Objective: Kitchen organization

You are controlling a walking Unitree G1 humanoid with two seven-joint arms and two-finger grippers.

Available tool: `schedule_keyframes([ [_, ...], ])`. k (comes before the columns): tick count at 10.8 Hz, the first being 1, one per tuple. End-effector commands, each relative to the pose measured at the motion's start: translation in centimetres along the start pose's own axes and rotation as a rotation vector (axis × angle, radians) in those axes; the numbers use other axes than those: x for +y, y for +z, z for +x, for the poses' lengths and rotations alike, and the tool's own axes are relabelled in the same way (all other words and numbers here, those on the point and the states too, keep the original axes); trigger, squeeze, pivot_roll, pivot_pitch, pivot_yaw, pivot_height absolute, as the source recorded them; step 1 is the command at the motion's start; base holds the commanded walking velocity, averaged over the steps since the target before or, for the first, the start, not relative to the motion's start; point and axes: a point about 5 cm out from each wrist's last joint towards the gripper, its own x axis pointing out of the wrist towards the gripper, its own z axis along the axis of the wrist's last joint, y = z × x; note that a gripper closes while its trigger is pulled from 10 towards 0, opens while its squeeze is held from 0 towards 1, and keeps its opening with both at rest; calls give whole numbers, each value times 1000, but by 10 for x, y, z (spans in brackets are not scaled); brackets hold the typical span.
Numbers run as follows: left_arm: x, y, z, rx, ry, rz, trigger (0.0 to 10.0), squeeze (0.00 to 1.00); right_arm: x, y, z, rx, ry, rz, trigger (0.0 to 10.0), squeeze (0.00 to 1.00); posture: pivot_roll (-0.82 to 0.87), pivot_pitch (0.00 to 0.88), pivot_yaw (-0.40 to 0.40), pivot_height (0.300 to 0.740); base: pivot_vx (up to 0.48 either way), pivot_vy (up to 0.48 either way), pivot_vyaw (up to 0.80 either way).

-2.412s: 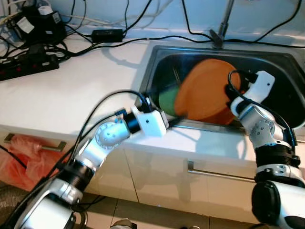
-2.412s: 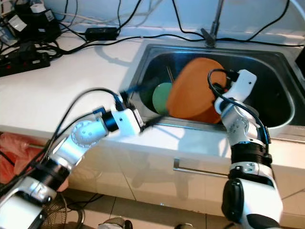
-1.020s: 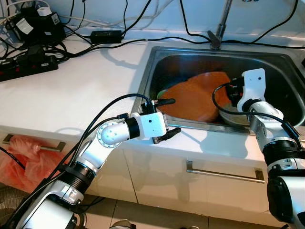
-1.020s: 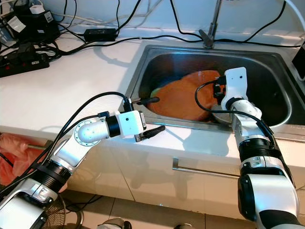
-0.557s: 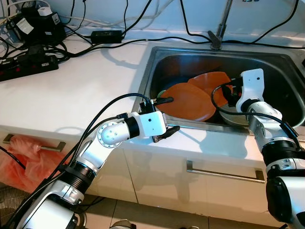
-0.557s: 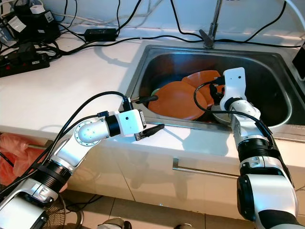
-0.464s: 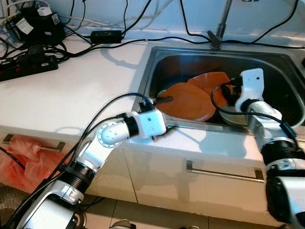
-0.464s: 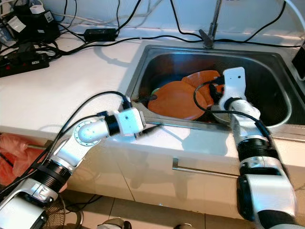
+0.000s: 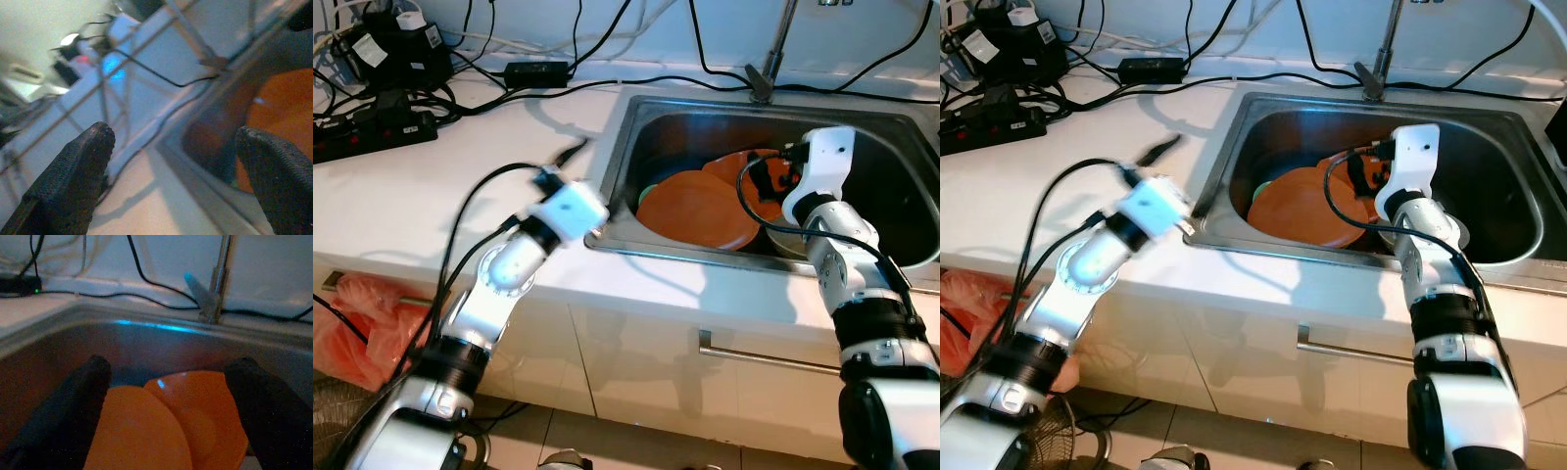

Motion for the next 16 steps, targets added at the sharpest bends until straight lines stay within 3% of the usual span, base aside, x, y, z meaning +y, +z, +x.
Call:
schedule_keyframes([
  [1, 10, 6, -1, -31, 86, 13, 10000, 1000, 1, 4, -2, -25, -7, -1, 10000, 1000, 112, 13, 2, 740, 0, 0, 0],
  [5, 25, -4, -14, 70, 396, -133, 10000, 1000, 19, 17, -23, -175, -66, 18, 10000, 1000, 104, 0, -22, 740, 0, 0, 0],
  [6, 25, -4, -15, 90, 437, -177, 10000, 110, 25, 17, -29, -190, -64, 1, 10000, 1000, 97, 0, -23, 740, 0, 0, 0],
  [7, 25, -1, -17, 102, 490, -206, 10000, 0, 32, 16, -36, -199, -49, -24, 10000, 1000, 94, 0, -22, 740, 0, 0, 0],
  [8, 22, 1, -19, 114, 497, -252, 10000, 0, 35, 14, -42, -193, -55, -17, 10000, 1000, 84, 0, -23, 740, 0, 0, 0],
  [9, 18, 5, -18, 116, 498, -260, 10000, 0, 37, 11, -47, -176, -68, -13, 10000, 318, 83, 0, -25, 740, 0, 0, 0],
  [10, 13, 11, -12, 96, 470, -229, 10000, 0, 38, 6, -51, -148, -82, -12, 10000, 0, 84, 0, -28, 740, 0, 0, 0],
  [14, 13, 18, -7, 108, 495, -286, 10000, 0, 35, 11, -55, -150, -90, -25, 10000, 0, 73, 0, -35, 740, 0, 0, -378],
  [16, 20, 23, -14, 113, 520, -216, 10000, 0, 34, 13, -59, -145, -89, -43, 10000, 0, 84, 0, -40, 740, 0, 0, 0],
])
